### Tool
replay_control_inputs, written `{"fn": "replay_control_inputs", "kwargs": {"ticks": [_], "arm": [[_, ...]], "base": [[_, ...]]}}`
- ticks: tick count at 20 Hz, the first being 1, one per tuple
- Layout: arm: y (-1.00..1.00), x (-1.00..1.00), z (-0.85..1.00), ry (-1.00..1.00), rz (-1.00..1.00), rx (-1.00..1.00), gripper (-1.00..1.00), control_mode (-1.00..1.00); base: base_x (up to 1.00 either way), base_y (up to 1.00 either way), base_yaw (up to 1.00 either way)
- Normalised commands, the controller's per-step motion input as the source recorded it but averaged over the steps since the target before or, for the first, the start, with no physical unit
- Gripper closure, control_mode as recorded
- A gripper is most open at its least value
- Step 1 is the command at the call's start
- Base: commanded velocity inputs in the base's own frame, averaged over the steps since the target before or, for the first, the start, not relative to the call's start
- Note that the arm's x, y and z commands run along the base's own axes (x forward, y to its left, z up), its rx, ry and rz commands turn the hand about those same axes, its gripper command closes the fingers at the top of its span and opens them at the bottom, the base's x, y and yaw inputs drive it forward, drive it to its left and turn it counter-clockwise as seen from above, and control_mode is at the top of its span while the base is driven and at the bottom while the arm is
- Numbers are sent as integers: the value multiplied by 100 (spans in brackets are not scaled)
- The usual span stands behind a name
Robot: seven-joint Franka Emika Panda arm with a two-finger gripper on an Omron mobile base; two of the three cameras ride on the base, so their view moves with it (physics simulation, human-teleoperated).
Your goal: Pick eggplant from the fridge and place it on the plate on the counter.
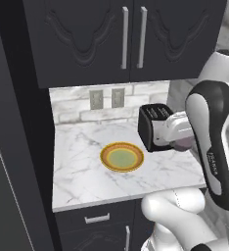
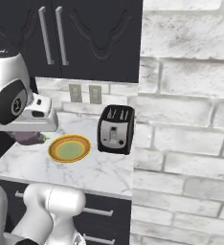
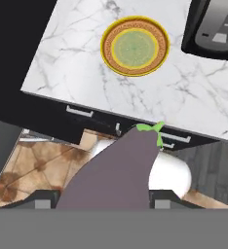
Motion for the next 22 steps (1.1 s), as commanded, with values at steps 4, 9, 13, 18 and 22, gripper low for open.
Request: {"fn": "replay_control_inputs", "kwargs": {"ticks": [4, 9, 13, 18, 22], "arm": [[5, 69, -61, 0, 3, -1, 100, -100], [26, 66, -55, 0, 0, -6, 100, -100], [27, 64, -48, 0, 0, -3, 100, -100], [17, 74, -38, 0, 0, 0, 100, -100], [15, 62, -55, 3, 0, 0, 100, -100]], "base": [[0, 0, 0], [0, 0, 0], [0, 0, 0], [0, 0, 0], [0, 0, 0]]}}
